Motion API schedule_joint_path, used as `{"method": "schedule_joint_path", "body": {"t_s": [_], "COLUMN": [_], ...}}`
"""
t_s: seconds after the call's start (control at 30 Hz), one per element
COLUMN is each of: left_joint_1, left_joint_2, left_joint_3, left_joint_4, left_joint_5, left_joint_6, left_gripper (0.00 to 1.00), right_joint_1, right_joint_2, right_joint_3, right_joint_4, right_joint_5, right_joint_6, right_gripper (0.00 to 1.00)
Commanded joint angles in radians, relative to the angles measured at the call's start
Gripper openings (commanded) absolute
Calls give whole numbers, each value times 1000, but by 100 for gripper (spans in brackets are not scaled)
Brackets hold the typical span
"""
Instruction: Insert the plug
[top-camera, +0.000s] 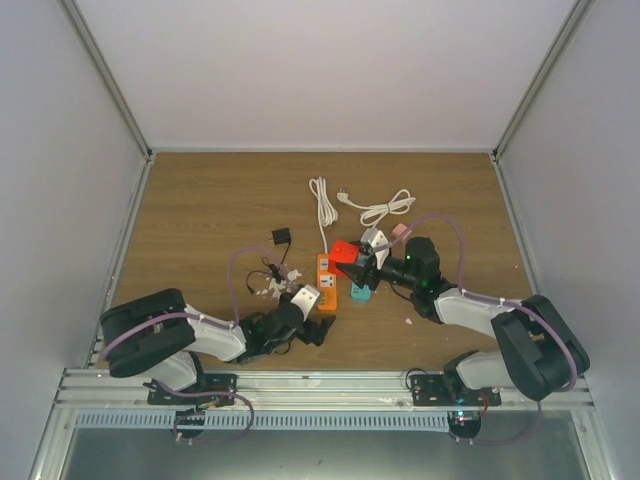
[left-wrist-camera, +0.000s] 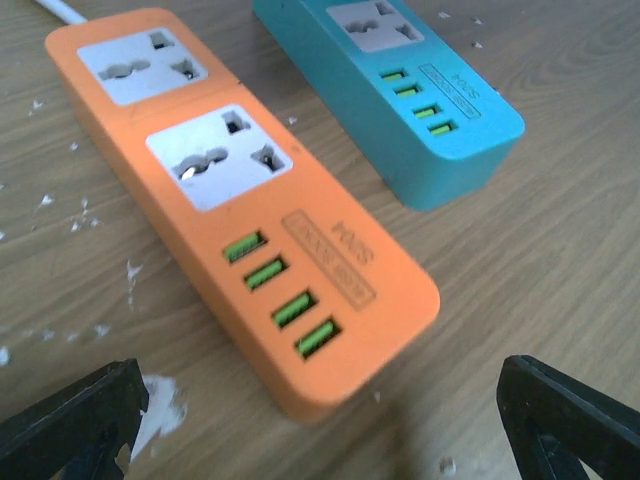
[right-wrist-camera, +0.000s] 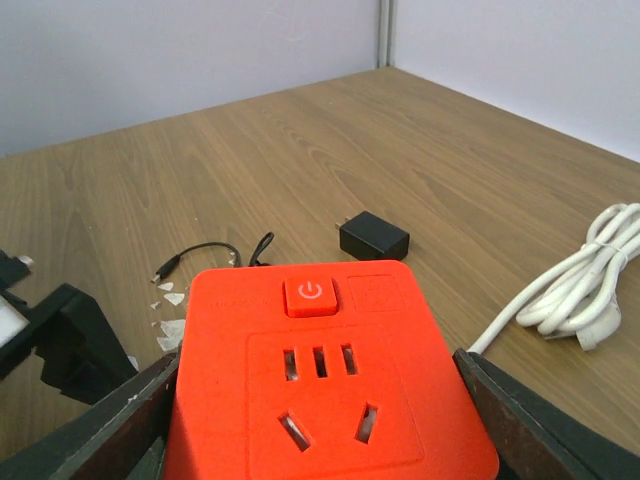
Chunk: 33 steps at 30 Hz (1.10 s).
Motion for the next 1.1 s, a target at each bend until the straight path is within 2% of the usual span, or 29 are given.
{"method": "schedule_joint_path", "body": {"t_s": [0.0,0.33,0.53,0.77,0.93,1.07], "left_joint_1": [-6,-7,-6,-7,-8,-10], "left_joint_2": [88,227,286,319,260,148], "left_joint_3": [79,167,169,133,96,-2], "left_joint_4": [52,36,135,211,185,173], "left_joint_5": [-102,-221,-208,-180,-82,-29], "left_joint_6": [13,-102,-120,-115,-58,-31], "left_gripper": [99,99,98,67,53,42], "right_joint_1": [15,15,16,12,-4,-5], "right_joint_2": [0,30,36,87,142,160], "right_joint_3": [12,19,-2,-1,22,26], "right_joint_4": [101,146,161,186,209,224], "right_joint_5": [-31,-68,-62,-45,-71,-65], "right_joint_6": [-24,-39,-45,-46,-34,-21], "right_gripper": [0,0,0,0,0,0]}}
